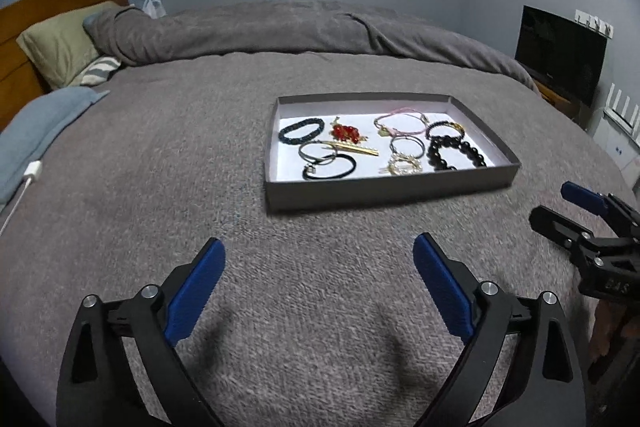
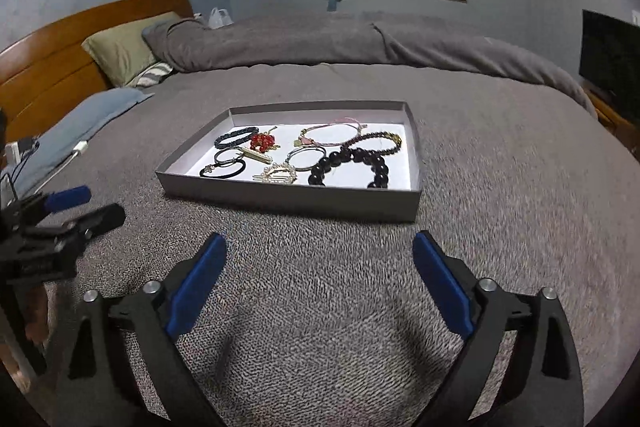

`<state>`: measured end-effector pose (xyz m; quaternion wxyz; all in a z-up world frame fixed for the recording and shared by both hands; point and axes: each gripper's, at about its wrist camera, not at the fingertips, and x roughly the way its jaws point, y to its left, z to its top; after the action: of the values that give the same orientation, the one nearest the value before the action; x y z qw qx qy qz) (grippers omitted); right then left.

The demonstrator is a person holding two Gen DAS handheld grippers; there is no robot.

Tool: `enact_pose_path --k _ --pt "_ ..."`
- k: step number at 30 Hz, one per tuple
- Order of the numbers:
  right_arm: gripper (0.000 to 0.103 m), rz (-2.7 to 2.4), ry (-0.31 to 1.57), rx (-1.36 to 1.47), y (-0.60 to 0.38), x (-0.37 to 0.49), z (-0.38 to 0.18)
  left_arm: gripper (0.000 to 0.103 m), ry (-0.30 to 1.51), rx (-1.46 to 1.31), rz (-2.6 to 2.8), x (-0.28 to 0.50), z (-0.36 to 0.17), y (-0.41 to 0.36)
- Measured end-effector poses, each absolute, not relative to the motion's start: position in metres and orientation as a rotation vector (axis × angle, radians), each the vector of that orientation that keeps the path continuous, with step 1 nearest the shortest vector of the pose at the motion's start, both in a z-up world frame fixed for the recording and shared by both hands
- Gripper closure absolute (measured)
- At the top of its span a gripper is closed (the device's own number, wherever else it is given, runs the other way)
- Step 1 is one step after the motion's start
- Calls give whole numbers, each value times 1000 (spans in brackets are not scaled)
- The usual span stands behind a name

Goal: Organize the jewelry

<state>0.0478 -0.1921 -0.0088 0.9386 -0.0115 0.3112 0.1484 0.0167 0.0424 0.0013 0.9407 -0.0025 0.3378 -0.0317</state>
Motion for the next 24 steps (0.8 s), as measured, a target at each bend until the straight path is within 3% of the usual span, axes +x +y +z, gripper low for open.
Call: enact_pose_path --k 8,24 --pt "6 248 587 -57 -188 54 -22 8 591 115 21 25 -16 25" --pt "6 207 562 -55 -189 51 -26 8 540 61 -13 23 -23 25"
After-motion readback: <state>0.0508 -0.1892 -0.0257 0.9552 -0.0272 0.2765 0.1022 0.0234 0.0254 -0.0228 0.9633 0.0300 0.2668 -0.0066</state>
